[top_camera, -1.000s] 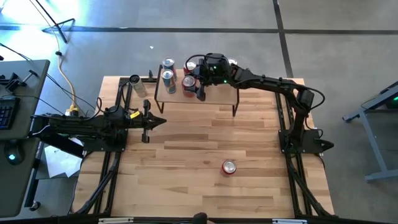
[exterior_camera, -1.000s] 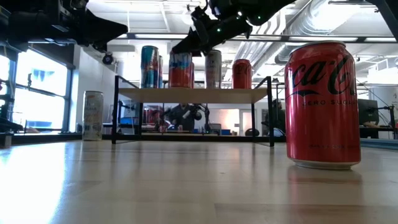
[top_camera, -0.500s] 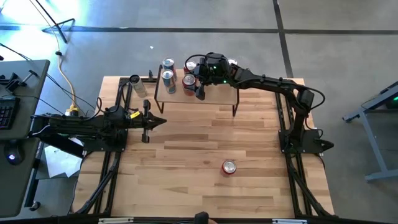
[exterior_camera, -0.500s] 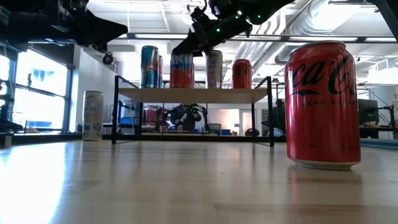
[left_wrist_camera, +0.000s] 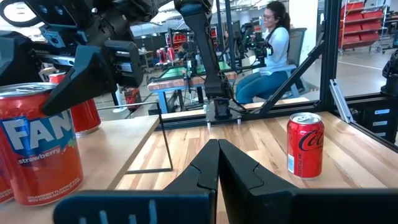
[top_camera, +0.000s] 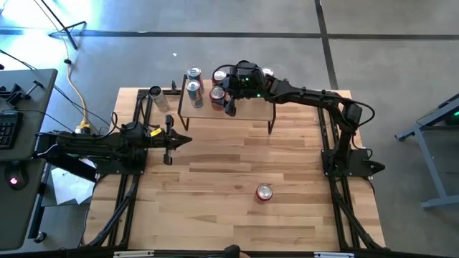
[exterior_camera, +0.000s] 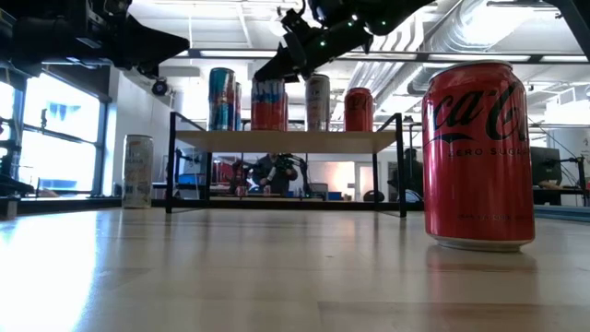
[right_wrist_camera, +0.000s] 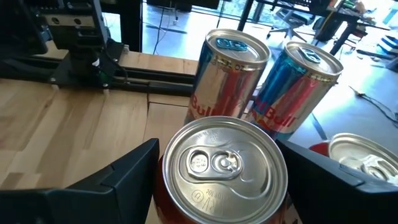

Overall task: Place canned beverage on shelf
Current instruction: Put the red soda can on the shelf aligned with the other red soda can

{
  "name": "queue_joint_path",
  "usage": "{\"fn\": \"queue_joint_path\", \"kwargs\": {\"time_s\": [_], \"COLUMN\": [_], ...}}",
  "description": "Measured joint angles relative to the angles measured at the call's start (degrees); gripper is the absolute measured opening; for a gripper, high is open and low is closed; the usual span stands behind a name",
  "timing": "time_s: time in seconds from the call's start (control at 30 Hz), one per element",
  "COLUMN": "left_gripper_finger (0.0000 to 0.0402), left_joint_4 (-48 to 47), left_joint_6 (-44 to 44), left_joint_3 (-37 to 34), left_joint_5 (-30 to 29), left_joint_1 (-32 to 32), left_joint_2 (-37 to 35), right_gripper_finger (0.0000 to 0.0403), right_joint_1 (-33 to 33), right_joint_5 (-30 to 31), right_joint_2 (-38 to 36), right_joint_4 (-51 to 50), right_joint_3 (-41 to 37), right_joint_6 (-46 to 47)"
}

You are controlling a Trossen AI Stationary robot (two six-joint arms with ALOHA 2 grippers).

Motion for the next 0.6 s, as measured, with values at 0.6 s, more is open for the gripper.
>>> {"fn": "queue_joint_path", "kwargs": {"time_s": [0.6], "left_gripper_finger": [0.0000], "left_joint_4": [-0.11], "left_joint_6": [-0.48], "left_joint_3": [0.00], "left_joint_5": [0.02], "left_joint_1": [0.00], "left_joint_2": [0.00], "right_gripper_finger": [0.0330], "right_joint_1": [-0.03], "right_joint_5": [-0.27], "right_joint_2": [0.00], "right_joint_4": [-0.52], "right_joint_3": [0.00], "right_joint_6": [0.13]}}
